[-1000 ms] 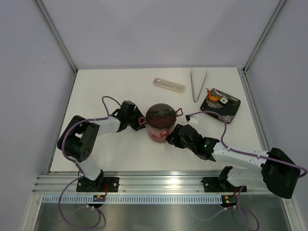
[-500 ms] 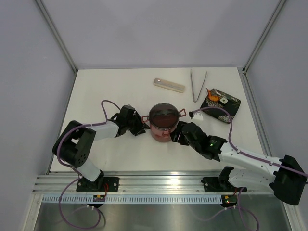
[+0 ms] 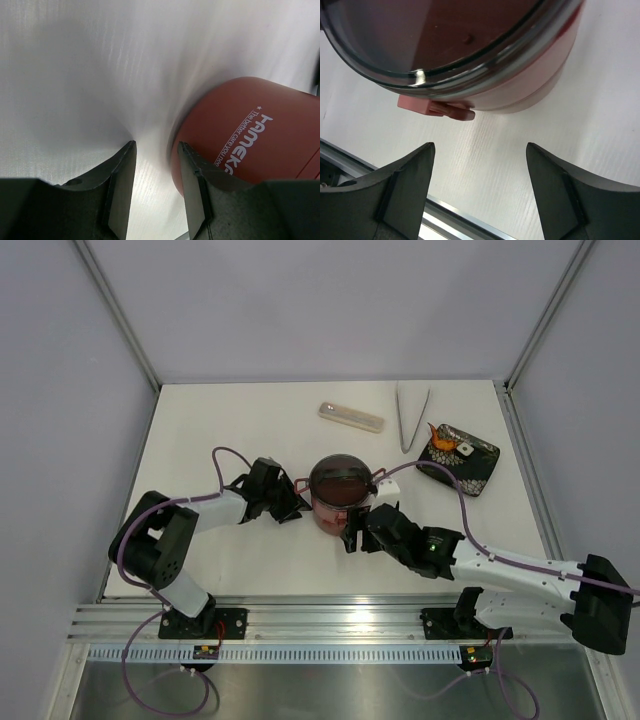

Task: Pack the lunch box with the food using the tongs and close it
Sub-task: Close the fastener on the packing box.

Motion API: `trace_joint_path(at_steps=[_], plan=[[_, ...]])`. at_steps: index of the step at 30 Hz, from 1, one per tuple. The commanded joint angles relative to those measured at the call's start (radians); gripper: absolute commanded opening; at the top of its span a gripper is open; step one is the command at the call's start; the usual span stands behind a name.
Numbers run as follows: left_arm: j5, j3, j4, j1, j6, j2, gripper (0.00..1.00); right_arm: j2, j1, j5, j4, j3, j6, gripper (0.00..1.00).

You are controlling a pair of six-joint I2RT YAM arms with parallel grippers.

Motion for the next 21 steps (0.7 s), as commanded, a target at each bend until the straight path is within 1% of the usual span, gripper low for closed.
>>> trace_joint_path(at_steps=[1, 4, 8, 15, 19, 21], plan=[[0.012, 0.024, -0.02, 0.003, 0.021, 0.021, 0.43, 0.067, 0.036, 0.097, -0.013, 0.078, 0.001, 0.81], [0.012, 0.026, -0.02, 0.002, 0.022, 0.021, 0.43, 0.09, 0.059, 0.137, -0.013, 0.098, 0.032, 0.8], [0.012, 0.024, -0.013, 0.002, 0.024, 0.018, 0.43, 0.098, 0.076, 0.111, 0.053, 0.092, 0.017, 0.79], [0.02, 0.029, 0.001, 0.002, 0.022, 0.039, 0.43, 0.291, 0.166, 0.157, 0.065, 0.23, -0.035, 0.79], [0.035, 0.027, 0.003, 0.002, 0.019, 0.053, 0.42, 0.339, 0.172, 0.172, 0.108, 0.254, -0.061, 0.79], [0.041, 0.02, 0.03, 0.003, 0.016, 0.058, 0.42, 0.357, 0.177, 0.174, 0.119, 0.273, -0.072, 0.79]])
